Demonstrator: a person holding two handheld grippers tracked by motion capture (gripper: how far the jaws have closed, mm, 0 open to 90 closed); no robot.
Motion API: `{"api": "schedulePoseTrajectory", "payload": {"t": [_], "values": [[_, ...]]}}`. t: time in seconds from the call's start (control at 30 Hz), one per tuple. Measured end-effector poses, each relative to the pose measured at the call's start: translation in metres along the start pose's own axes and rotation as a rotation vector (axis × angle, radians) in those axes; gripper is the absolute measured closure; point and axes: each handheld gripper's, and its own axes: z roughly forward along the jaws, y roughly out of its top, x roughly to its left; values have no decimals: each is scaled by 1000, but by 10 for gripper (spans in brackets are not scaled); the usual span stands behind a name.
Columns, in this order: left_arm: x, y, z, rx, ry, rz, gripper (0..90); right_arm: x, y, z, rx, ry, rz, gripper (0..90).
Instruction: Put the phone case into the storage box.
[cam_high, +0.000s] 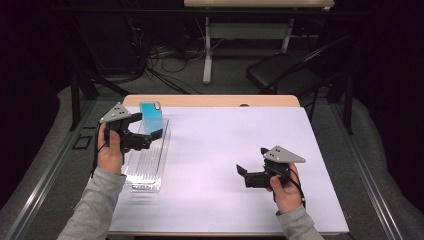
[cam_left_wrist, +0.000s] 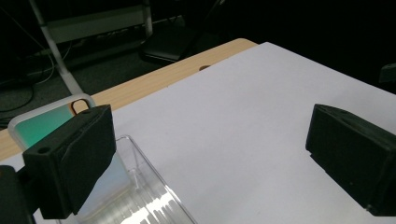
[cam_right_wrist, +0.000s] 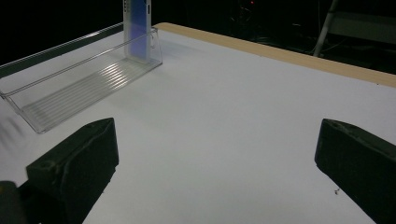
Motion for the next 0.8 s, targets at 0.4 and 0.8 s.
{"api": "schedulePoseTrajectory", "payload": {"t": [0.4, 0.8], "values": [[-16, -5, -17, -51, -73, 8, 21, 5, 7, -7, 17, -5, -33, 0], [-37, -17, -34, -68, -98, 14, 21, 1, 6, -30, 22, -28, -38, 0]]}}
